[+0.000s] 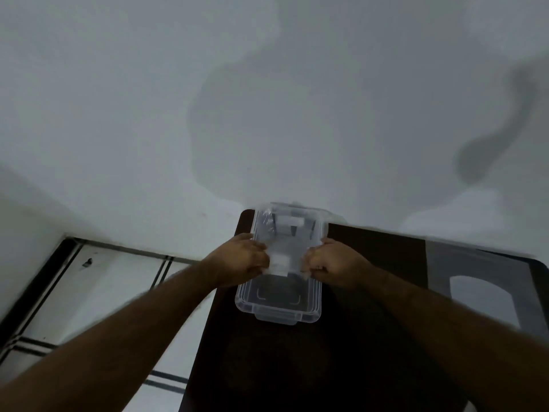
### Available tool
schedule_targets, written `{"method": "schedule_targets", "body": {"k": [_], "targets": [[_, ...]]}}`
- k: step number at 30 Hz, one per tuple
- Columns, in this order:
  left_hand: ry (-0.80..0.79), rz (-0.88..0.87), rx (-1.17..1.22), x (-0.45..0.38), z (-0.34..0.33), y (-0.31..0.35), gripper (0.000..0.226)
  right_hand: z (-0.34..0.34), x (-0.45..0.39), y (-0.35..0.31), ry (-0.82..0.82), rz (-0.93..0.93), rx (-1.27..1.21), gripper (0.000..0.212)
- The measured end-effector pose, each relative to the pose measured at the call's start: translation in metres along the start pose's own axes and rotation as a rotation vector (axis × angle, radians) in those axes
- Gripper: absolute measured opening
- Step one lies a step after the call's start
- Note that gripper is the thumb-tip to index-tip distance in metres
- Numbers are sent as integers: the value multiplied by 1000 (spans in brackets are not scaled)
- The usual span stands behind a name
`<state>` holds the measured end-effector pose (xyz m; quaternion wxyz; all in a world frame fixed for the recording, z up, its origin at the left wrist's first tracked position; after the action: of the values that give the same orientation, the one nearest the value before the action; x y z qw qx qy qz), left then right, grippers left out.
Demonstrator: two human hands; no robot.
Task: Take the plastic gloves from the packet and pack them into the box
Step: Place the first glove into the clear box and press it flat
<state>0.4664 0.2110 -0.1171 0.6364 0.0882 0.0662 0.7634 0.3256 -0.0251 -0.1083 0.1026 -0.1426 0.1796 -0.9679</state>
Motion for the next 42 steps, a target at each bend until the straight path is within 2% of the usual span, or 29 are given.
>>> {"method": "schedule_targets", "body": {"k": [2, 5, 12, 16, 18, 22, 28, 31, 34, 38, 42], "targets": [[-53, -29, -35, -2, -8, 1, 16, -9, -4, -1, -104, 35, 140, 28], [-124, -93, -116, -7, -13, 8, 12, -14, -7, -9, -121, 74, 250, 29], [-392, -132, -291, -23, -23, 17, 19, -22, -18, -31, -322, 149, 399, 50], [-589, -121, -245, -24, -29, 19, 33, -25, -28, -40, -526, 55, 431, 54], [-642, -115, -217, -23, -28, 18, 39, -29, -34, -39, -565, -3, 426, 53], [-633, -84, -208, -28, -15, 20, 52, -31, -40, -39, -527, 14, 501, 50], [-671, -127, -358, -34, -15, 23, 47, -37, -44, -45, -504, 25, 597, 49], [-656, -145, -404, -33, -25, 20, 51, -37, -45, -49, -489, 6, 632, 49], [-623, -183, -447, -31, -24, 26, 58, -40, -47, -52, -428, 23, 594, 47], [-674, -173, -423, -29, -27, 29, 56, -46, -45, -59, -489, 24, 554, 46], [-653, -185, -424, -33, -29, 26, 64, -45, -46, -67, -428, 45, 567, 38]]}}
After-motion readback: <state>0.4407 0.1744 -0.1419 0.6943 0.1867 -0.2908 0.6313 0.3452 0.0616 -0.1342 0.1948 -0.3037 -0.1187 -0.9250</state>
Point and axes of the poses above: each hand's wrist, its own x-axis away from the middle knuckle, its own z-axis out of the back of the hand, y = z × x, the point moved 3 cm from there along -x, towards the middle knuckle, and after that the axes turned 3 degrees about y, right-handed, at the moved point
